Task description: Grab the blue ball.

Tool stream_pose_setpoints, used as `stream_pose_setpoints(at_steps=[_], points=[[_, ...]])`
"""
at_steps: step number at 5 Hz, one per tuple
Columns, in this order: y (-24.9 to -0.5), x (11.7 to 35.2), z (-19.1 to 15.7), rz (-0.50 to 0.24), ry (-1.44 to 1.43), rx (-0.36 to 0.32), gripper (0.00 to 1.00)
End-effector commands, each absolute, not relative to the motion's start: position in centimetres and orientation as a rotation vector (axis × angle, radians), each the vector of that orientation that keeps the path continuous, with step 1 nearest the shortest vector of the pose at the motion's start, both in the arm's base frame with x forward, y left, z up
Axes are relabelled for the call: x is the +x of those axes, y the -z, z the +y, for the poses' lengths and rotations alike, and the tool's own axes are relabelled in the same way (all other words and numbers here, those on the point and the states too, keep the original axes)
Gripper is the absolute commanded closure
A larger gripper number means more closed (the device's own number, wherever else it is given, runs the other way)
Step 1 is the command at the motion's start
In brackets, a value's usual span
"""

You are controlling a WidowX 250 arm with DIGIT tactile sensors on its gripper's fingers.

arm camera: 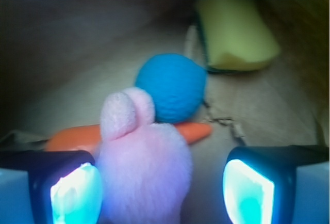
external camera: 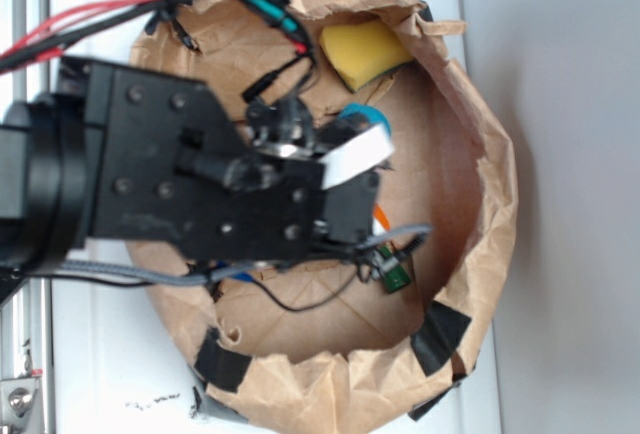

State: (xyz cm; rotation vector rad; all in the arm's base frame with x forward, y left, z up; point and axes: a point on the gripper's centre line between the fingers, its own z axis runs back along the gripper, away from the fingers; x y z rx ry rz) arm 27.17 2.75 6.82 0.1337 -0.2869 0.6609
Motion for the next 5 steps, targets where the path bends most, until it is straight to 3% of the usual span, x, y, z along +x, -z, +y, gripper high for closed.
stream_pose_setpoints(at_steps=[1,2,3,5], points=[[-8.9,28.9,5.3,-0.223,-0.744,0.062,0.00],[-9.9,30.4,5.4,-0.198,-0.780,0.007,0.00],[-8.3,31.0,5.2,-0.177,-0.774,0.017,0.00],[-2.9,31.9,3.8,-0.231,-0.783,0.168,0.00]])
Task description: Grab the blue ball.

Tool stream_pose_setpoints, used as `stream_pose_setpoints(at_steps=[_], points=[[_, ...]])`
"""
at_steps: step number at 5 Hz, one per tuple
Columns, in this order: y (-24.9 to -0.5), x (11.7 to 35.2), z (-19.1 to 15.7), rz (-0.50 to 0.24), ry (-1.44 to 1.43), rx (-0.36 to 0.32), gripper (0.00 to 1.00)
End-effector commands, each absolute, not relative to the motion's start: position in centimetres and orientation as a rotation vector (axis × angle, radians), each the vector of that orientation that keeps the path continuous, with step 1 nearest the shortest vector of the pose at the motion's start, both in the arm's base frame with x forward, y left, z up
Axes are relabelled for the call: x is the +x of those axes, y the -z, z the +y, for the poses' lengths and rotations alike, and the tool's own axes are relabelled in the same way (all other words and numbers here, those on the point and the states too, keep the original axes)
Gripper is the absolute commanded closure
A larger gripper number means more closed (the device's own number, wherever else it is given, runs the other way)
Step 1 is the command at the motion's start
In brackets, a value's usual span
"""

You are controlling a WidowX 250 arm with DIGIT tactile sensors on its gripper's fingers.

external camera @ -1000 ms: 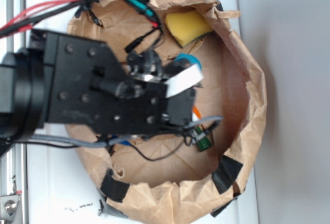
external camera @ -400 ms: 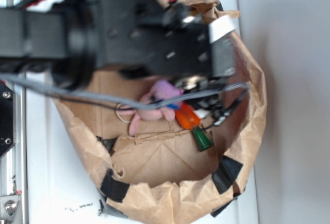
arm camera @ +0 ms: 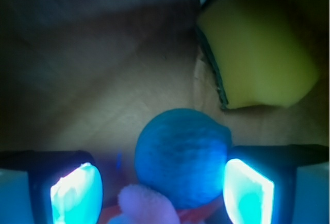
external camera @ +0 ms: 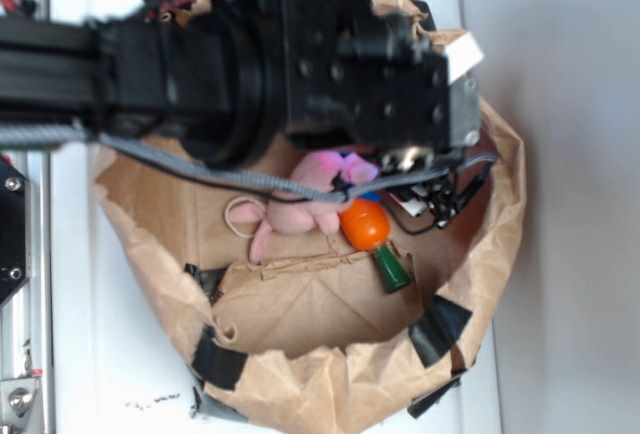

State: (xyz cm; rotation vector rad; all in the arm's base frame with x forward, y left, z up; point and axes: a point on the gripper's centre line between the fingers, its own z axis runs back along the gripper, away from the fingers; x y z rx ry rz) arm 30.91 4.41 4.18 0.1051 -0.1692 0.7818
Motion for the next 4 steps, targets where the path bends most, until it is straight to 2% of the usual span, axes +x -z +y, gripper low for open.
stream_pose_setpoints(at_steps=[1,2,3,4], points=[[-2.3,32.1,3.4,-0.215,-0.777,0.174,1.00],[-5.0,31.8,2.4,-0.229,-0.753,0.109,1.00],[-9.7,30.8,2.0,-0.224,-0.710,-0.026,1.00],[-12.9,29.5,2.4,-0.185,-0.668,-0.154,1.00]])
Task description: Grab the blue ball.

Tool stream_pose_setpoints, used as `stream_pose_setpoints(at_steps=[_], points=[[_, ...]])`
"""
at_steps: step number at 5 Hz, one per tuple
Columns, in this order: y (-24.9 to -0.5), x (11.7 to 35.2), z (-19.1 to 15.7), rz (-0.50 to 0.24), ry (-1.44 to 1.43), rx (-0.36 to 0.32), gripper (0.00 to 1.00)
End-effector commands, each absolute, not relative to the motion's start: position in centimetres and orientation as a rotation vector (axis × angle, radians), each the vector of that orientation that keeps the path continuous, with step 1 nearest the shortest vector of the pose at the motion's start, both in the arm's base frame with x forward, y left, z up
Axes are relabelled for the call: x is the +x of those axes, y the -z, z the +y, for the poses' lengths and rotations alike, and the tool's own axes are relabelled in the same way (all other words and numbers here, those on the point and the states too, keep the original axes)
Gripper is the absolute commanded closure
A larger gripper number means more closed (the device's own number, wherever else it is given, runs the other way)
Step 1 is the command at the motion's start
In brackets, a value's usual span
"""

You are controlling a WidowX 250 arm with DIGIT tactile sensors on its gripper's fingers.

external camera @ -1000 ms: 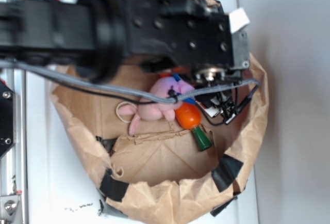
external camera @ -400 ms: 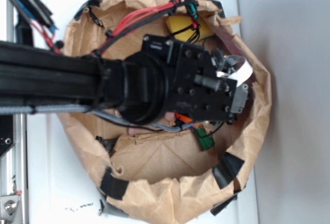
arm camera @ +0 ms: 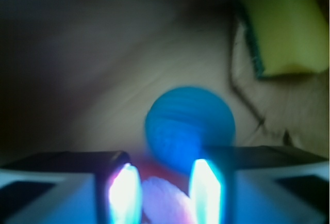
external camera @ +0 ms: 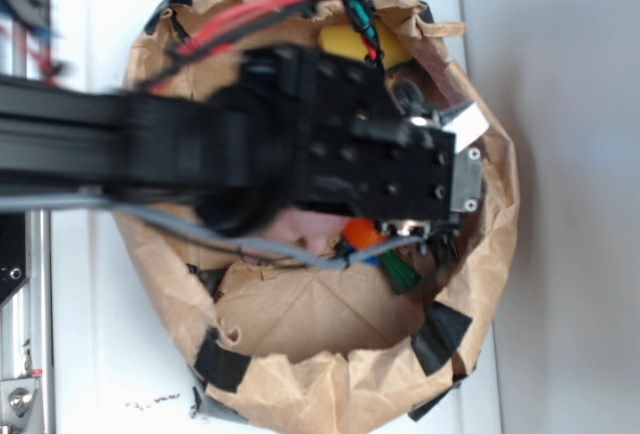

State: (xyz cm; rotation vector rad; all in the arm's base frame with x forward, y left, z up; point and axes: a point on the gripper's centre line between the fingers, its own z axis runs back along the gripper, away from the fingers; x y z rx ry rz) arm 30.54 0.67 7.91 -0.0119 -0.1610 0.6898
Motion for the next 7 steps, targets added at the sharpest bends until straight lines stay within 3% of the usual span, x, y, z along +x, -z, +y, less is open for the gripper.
stream_pose_setpoints(at_steps=[1,2,3,4,6,7], points=[[-14.2,28.2,2.4,-0.075,-0.475,-0.273,1.00],[-14.8,25.6,0.7,-0.074,-0.308,-0.250,1.00],[-14.5,24.0,-0.3,-0.036,-0.173,-0.301,1.00],[-13.4,22.7,-1.4,-0.094,-0.154,-0.172,0.00],[-11.7,26.8,1.4,-0.204,-0.477,0.035,0.00],[-10.6,28.6,3.3,-0.216,-0.588,0.083,0.00]])
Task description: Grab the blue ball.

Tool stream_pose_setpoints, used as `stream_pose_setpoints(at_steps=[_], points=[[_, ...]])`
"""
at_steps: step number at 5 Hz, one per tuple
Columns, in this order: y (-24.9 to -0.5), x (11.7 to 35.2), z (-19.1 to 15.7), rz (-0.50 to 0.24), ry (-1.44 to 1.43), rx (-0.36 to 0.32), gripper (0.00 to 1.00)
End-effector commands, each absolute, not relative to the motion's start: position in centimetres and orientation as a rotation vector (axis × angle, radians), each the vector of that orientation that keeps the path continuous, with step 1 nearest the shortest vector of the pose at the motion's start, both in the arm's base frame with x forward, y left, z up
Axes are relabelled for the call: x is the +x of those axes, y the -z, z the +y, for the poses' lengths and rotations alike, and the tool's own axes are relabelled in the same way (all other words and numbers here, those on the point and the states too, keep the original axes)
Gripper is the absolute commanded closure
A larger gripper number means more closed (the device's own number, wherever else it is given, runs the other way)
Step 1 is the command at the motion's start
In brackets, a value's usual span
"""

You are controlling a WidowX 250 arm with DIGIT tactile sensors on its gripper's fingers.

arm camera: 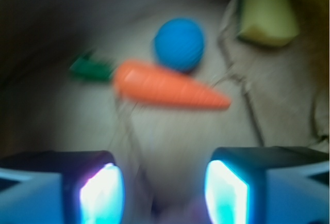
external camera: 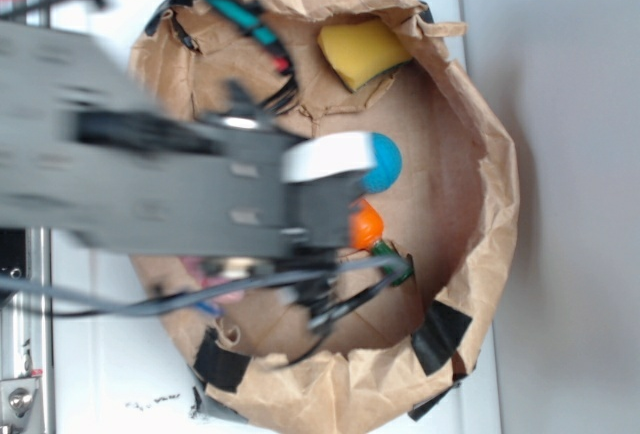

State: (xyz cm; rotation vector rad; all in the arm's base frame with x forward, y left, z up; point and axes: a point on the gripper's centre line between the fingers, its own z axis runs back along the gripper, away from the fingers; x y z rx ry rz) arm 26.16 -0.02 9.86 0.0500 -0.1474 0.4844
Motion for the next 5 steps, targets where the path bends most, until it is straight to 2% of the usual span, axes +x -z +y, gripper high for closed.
stream_pose_setpoints(at_steps=[1,3,4,5], points=[[-10.1,29.1,4.6,-0.235,-0.638,0.085,0.00],[-8.5,30.9,5.5,-0.231,-0.686,0.098,0.00],[-6.8,31.1,5.6,-0.229,-0.665,0.092,0.00],[-6.4,30.4,5.6,-0.225,-0.643,0.089,0.00]])
